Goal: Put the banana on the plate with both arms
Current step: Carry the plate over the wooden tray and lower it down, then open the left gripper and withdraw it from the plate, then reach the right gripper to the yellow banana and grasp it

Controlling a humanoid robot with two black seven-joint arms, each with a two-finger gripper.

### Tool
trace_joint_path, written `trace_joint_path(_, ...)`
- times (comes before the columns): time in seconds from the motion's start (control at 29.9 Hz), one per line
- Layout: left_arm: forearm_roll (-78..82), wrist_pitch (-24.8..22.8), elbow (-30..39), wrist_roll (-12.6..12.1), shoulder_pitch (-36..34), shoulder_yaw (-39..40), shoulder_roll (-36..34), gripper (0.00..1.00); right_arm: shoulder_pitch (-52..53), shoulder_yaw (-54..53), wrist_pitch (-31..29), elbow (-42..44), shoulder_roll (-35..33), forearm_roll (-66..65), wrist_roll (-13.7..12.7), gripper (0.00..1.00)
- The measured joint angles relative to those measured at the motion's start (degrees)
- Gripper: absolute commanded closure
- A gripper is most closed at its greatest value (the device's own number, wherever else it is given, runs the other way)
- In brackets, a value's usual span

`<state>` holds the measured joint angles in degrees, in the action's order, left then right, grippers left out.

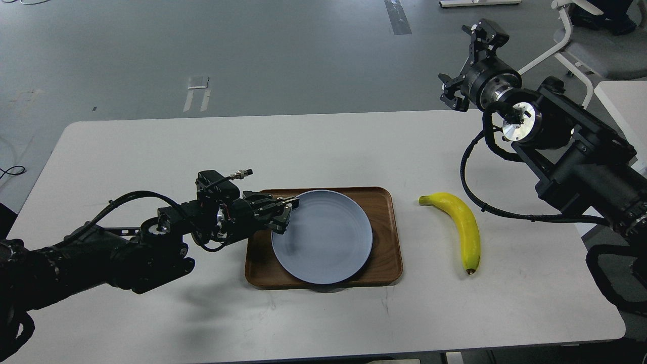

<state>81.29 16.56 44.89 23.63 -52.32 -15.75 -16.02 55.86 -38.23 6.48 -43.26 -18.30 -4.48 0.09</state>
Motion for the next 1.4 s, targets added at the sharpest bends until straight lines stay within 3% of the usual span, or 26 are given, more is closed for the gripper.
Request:
trace_joint_path(0.07,-0.07,-0.01,-0.09,0.0,0.13,0.0,-0.01,0.76,-0.03,0.0,0.04,0.0,0.0,0.0,0.0,0.0)
trace_joint_path(0.1,-0.11,-0.02,-0.26,0.0,0.16,0.0,-0.01,0.45,-0.03,0.0,0.19,0.0,0.0,0.0,0.0,0.0)
trace_joint_path(0.13,-0.18,-0.02,-0.53,0.0,0.17,0.0,0.02,0.33,-0.04,0.01,0.42,0.0,0.0,0.0,0.0,0.0)
trace_joint_path(0.2,-0.5,-0.01,-0.92,-0.11,0.17,0.0,0.12,0.13,-0.05,0.02,0.77,0.0,0.0,0.0,0.0,0.0)
trace_joint_path(0.3,-1.21,0.17,-1.09,-0.07,0.15,0.5,0.16,0.02,-0.11,0.03,0.99,-0.01,0.0,0.0,0.0,0.0)
trace_joint_path(0.53,-8.64,0.81,-1.0,0.47,-0.49,2.55,0.08,0.02,-0.37,0.44,0.87,-0.22,-0.65,-0.3,0.19,0.0)
trace_joint_path(0.67,-19.61,1.57,-1.09,0.55,-2.85,5.9,-0.5,0.02,0.12,6.23,0.58,-1.07,-3.95,-3.28,1.59,0.0)
trace_joint_path(0.77,-31.9,0.98,-1.05,0.65,-5.64,11.55,-2.47,0.02,0.63,14.47,0.45,-3.3,-7.72,-11.69,6.91,0.0)
trace_joint_path(0.84,-42.0,-0.83,-1.05,0.27,-7.19,16.43,-4.48,0.02,0.89,19.64,0.64,-5.79,-11.39,-21.18,11.78,0.0)
trace_joint_path(0.9,-49.89,-3.19,-1.08,-0.38,-8.51,20.24,-6.37,0.02,0.93,22.67,0.92,-8.61,-14.37,-29.46,14.74,0.0)
trace_joint_path(1.0,-59.79,-9.94,-1.19,-4.58,-10.73,24.58,-10.6,0.02,0.2,25.13,2.69,-15.42,-20.78,-41.78,16.75,0.0)
trace_joint_path(1.17,-70.2,-22.98,-1.18,-13.39,-10.7,33.13,-15.46,0.02,-1.57,30.58,4.25,-24.36,-28.59,-58.3,17.04,0.0)
trace_joint_path(1.27,-72.98,-28.51,-0.49,-15.46,-7.29,37.52,-16.48,0.02,-1.85,34.14,4.44,-25.46,-30.99,-61.12,16.37,0.0)
trace_joint_path(1.4,-74.39,-30.58,1.36,-16.0,-2.9,41.43,-16.57,0.02,-2.07,35.02,4.47,-27.37,-34.2,-58.99,15.93,0.0)
